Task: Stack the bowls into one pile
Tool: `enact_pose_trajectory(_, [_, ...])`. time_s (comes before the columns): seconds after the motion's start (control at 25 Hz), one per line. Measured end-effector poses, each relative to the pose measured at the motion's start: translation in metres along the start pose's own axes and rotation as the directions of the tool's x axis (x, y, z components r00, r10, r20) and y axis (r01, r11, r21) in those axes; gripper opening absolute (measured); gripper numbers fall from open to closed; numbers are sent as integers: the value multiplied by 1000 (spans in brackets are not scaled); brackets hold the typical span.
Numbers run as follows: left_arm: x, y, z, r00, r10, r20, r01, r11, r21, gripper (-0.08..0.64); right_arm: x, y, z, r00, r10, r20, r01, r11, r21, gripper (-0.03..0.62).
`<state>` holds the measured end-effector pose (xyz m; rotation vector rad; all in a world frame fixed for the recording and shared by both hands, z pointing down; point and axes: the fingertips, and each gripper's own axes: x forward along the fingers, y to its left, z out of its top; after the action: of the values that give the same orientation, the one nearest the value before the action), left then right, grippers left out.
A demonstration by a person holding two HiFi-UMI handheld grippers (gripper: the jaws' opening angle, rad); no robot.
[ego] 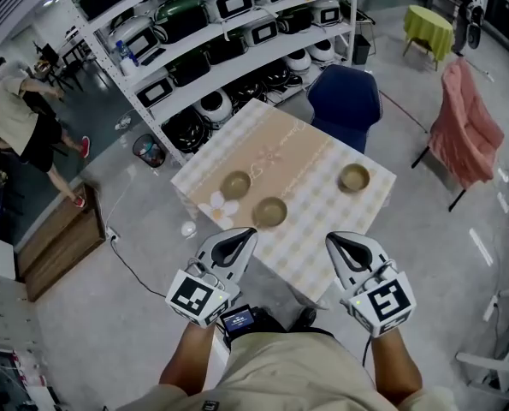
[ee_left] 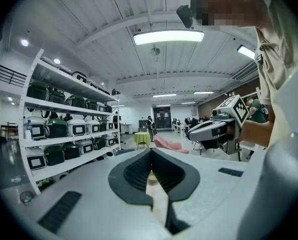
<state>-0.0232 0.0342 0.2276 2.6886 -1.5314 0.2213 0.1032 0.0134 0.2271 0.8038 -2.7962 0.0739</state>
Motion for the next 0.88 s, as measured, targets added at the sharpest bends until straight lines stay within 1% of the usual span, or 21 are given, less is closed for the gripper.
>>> enact_pose_trajectory(0.2, [12,22,-8,999,33,2,-32,999,-21,6,18,-14,-4,1000,4,-12,-4,1000,-2,3])
enact_pose_trajectory(0.32, [20,38,-11,999,37,2,-37,999,-26,6,29,-22,-5,1000,2,-20,-2,1000,13,3])
enact_pose_trajectory(0.4, [27,50,-15,999,35,5,-35,999,-32,6,37,-30,-6,1000,-15,-28,15,1000,13,3])
enact_pose_trajectory(0.52, [36,69,-18,1000,24,-2,-25,999,-20,7,51,-37,-6,999,-35,-32,36,999,12,3])
enact_pose_trajectory(0.64, [44,96,-24,999,38,-9,-38,999,-16,6,72,-43,-3,999,-41,-32,41,999,4,3])
enact_pose_trajectory(0.72, [49,117,-31,999,51,-19,-52,998,-25,6,87,-47,0,998,-48,-38,48,999,18,3])
enact_pose_trajectory(0.88, [58,161,-51,995,83,-58,-84,996,-27,7,123,-53,4,998,-44,-35,46,998,38,3])
